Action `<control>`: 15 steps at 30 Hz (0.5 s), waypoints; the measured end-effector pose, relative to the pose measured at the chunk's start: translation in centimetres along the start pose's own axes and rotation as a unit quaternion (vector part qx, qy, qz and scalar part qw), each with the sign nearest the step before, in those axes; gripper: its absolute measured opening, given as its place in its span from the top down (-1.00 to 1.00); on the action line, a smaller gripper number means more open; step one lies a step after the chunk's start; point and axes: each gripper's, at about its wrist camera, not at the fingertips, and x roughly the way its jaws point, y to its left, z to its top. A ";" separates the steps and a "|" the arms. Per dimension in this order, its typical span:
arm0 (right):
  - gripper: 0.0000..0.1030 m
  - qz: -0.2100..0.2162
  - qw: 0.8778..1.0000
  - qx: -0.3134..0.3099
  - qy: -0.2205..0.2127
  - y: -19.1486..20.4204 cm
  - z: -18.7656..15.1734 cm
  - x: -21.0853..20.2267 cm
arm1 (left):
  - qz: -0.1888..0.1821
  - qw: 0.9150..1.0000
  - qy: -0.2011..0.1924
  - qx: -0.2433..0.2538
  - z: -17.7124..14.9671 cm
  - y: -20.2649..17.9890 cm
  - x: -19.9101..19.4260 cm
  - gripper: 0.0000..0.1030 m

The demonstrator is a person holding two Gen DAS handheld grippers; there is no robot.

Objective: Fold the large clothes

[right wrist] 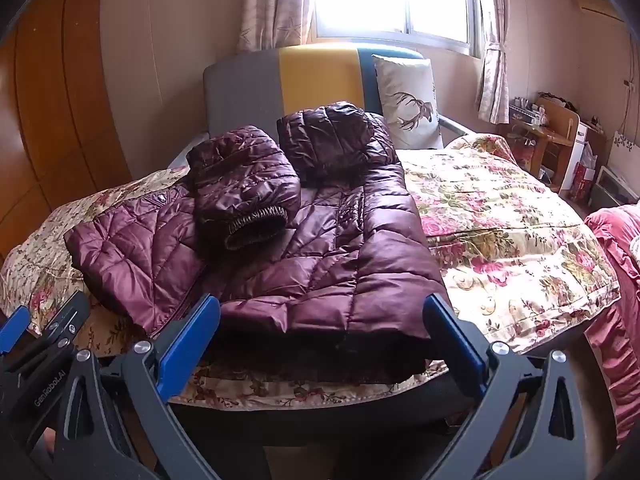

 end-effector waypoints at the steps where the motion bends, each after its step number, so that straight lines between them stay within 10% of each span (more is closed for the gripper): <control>1: -0.96 -0.006 1.000 -0.008 -0.009 0.1 0.0 -0.1 | 0.001 1.000 -0.002 0.001 0.0 0.0 0.0 -0.92; 15: -0.96 -0.001 1.000 -0.018 0.002 0.6 0.0 0.3 | 0.000 1.000 0.012 0.000 -0.9 0.1 0.6 -0.92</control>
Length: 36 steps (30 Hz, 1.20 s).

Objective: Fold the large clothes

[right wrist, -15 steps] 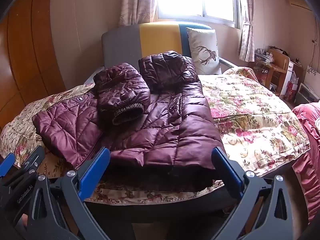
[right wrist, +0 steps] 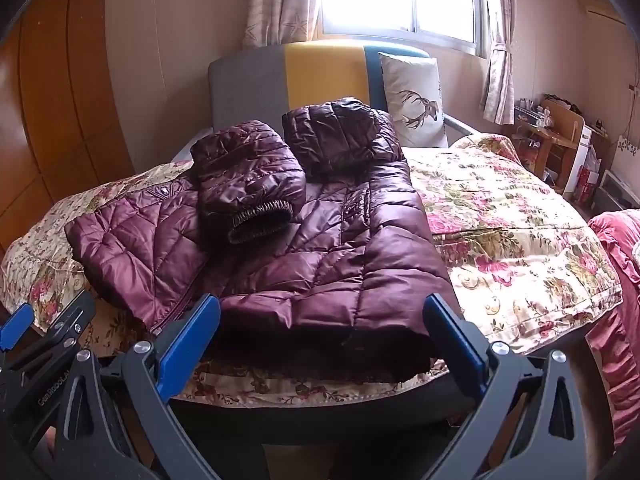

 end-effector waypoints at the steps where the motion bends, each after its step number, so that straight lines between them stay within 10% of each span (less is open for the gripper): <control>1: -0.96 0.000 1.000 -0.001 0.002 0.0 0.0 0.1 | 0.001 1.000 0.001 0.000 0.0 0.0 0.0 -0.92; 36: -0.96 0.016 1.000 -0.007 -0.005 0.0 0.2 -0.1 | 0.024 1.000 -0.003 0.004 0.8 0.2 -0.3 -0.92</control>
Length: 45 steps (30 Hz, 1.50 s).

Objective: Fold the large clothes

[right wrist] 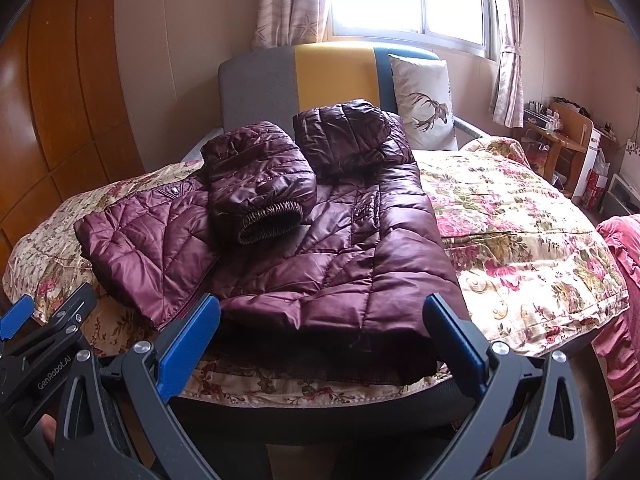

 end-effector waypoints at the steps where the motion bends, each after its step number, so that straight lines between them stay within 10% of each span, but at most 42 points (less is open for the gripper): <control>1: -0.96 0.000 1.000 0.000 0.000 0.0 0.0 0.0 | 0.000 1.000 0.001 0.000 0.0 0.0 0.0 -0.92; 45: -0.96 0.007 1.000 -0.009 -0.005 0.0 -0.1 -0.1 | 0.000 1.000 0.011 0.001 0.2 0.2 0.7 -0.92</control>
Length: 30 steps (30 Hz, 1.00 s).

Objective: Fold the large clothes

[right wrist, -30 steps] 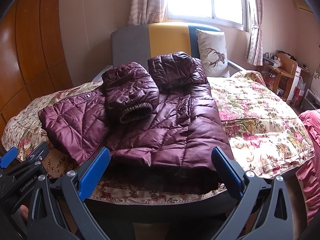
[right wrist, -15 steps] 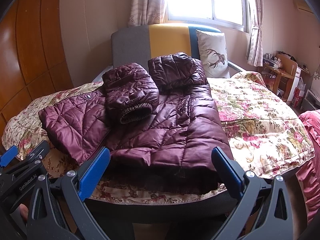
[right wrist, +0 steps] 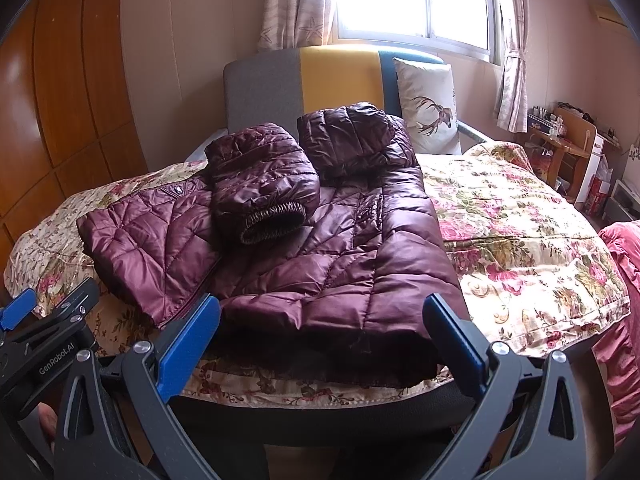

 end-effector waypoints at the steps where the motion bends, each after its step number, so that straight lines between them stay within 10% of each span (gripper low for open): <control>1: -0.96 0.002 1.000 -0.001 -0.002 -0.1 0.1 0.0 | -0.001 1.000 0.000 0.002 0.0 0.1 0.2 -0.92; 7: -0.96 0.037 0.999 0.030 -0.002 -3.8 1.8 -0.1 | -0.029 0.999 0.019 -0.033 1.7 3.3 3.0 -0.92; 14: -0.96 0.058 0.977 0.181 0.095 -14.1 2.6 4.5 | -0.018 0.997 0.018 -0.068 6.3 9.1 9.0 -0.92; 20: -0.96 0.171 0.932 0.259 0.186 -16.8 2.2 10.4 | -0.104 0.978 0.080 -0.162 9.1 13.1 15.4 -0.92; 25: -0.96 0.194 0.931 0.219 0.219 -14.8 2.4 13.1 | -0.168 0.961 0.133 -0.176 9.3 12.6 19.3 -0.92; 27: -0.90 0.196 0.932 0.197 0.234 -14.4 2.2 13.8 | -0.195 0.953 0.158 -0.170 8.9 12.0 20.6 -0.46; 30: -0.15 0.186 0.943 0.140 0.236 -13.5 2.4 13.4 | -0.205 0.951 0.164 -0.162 8.2 11.8 20.5 0.05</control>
